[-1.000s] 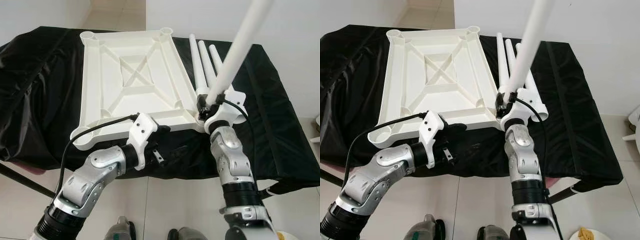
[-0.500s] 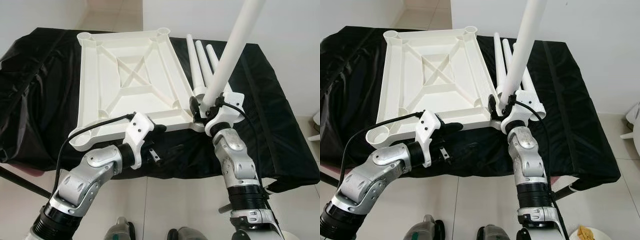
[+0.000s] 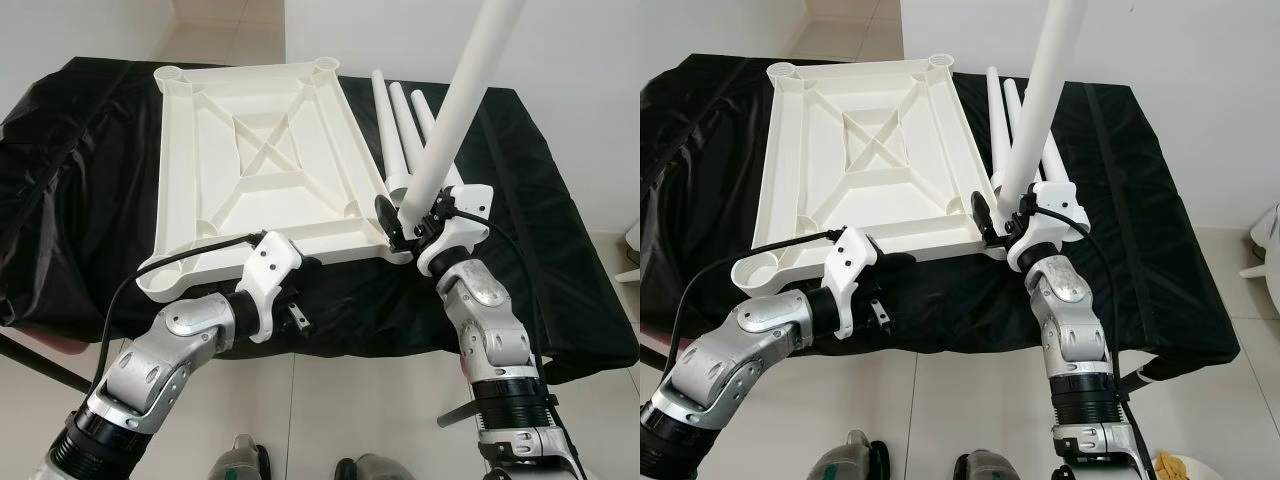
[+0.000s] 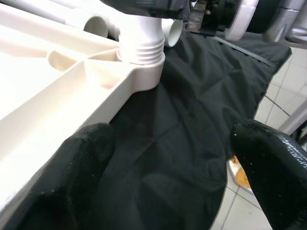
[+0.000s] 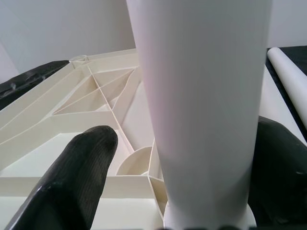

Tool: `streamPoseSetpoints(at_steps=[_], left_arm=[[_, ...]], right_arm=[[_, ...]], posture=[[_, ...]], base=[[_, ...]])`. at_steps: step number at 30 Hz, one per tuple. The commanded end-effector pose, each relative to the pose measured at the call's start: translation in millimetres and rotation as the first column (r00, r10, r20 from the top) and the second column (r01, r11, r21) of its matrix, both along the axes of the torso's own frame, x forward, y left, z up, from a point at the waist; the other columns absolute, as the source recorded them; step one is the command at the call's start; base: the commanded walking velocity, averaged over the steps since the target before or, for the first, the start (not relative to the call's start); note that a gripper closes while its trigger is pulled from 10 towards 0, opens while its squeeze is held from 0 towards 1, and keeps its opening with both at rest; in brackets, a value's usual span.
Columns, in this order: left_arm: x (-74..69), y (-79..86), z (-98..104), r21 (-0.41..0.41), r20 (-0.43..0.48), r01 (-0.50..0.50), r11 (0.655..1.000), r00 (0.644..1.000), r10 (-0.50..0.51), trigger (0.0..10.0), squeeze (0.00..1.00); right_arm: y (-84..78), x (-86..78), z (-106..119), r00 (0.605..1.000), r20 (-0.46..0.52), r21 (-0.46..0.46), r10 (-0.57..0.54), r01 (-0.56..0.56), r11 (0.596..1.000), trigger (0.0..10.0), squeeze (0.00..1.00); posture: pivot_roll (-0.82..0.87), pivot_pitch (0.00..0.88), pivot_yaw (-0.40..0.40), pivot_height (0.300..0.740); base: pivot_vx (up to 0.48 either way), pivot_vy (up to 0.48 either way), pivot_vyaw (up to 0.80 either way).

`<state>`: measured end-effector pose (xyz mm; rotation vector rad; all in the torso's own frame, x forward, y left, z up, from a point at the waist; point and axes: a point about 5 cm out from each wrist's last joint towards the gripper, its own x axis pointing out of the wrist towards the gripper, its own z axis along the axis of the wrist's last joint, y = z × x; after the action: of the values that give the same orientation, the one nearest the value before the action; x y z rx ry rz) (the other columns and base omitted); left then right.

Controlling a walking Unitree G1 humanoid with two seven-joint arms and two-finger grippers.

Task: Building children table

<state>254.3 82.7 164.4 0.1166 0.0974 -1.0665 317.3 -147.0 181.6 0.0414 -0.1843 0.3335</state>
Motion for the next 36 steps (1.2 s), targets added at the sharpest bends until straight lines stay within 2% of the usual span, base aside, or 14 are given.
streamPoseSetpoints(at_steps=[1,9,12,15,22,25,32,34,36], left_arm=[[-2.1,-5.2,1.4,0.009,0.015,0.076,0.997,0.997,-0.076,10.0,0.00],[9.6,-11.3,0.0,0.007,0.029,-0.005,1.000,1.000,0.005,10.0,0.00],[14.3,-10.0,1.5,0.006,0.041,-0.039,0.999,0.998,0.038,10.0,0.00],[25.2,-9.8,1.4,0.013,0.076,-0.120,0.993,0.990,0.119,10.0,0.00],[29.5,-14.0,-1.1,0.030,0.086,-0.156,0.987,0.984,0.153,10.0,0.00],[35.1,-15.1,-7.3,0.082,0.131,-0.245,0.966,0.964,0.233,10.0,0.00],[40.0,-15.6,-10.9,0.123,0.185,-0.306,0.944,0.942,0.281,10.0,0.00],[45.6,-15.1,-13.4,0.155,0.255,-0.377,0.913,0.908,0.332,10.0,0.00],[46.7,-15.2,-13.4,0.160,0.271,-0.393,0.906,0.900,0.343,10.0,0.00]], right_arm=[[-0.4,-3.6,0.6,1.000,0.004,-0.004,0.027,-0.027,1.000,10.0,0.00],[-6.0,-10.3,3.4,0.994,0.018,-0.060,0.105,-0.104,0.993,10.0,0.00],[-9.5,-9.5,4.3,0.995,0.020,-0.060,0.096,-0.095,0.994,10.0,0.00],[-12.2,-8.9,6.9,0.995,0.027,-0.057,0.092,-0.090,0.994,10.0,0.00],[-12.2,-9.2,8.2,0.995,0.029,-0.058,0.096,-0.095,0.994,10.0,0.00],[-14.7,-10.0,11.3,0.995,0.037,-0.056,0.091,-0.089,0.994,10.0,0.00],[-16.7,-10.1,12.3,0.996,0.040,-0.055,0.082,-0.080,0.995,10.0,0.00],[-17.1,-11.3,13.5,0.996,0.044,-0.054,0.081,-0.078,0.995,10.0,0.00],[-17.3,-11.4,13.7,0.996,0.044,-0.053,0.079,-0.077,0.996,10.0,0.00]], posture=[[-0.01,0.093,0.012,0.740],[-0.02,0.096,0.015,0.740],[-0.02,0.098,0.016,0.740],[-0.03,0.101,0.015,0.740],[-0.03,0.103,0.019,0.740],[-0.04,0.104,0.020,0.740],[-0.04,0.107,0.024,0.740],[-0.05,0.108,0.028,0.740],[-0.05,0.108,0.028,0.740]], base=[[0.000,0.000,0.00],[0.000,0.000,0.00],[0.000,0.000,0.00],[0.000,0.000,0.00],[0.000,0.000,0.00],[0.000,0.000,0.00],[0.000,0.000,0.00],[0.000,0.000,0.00],[0.000,0.000,0.00]])
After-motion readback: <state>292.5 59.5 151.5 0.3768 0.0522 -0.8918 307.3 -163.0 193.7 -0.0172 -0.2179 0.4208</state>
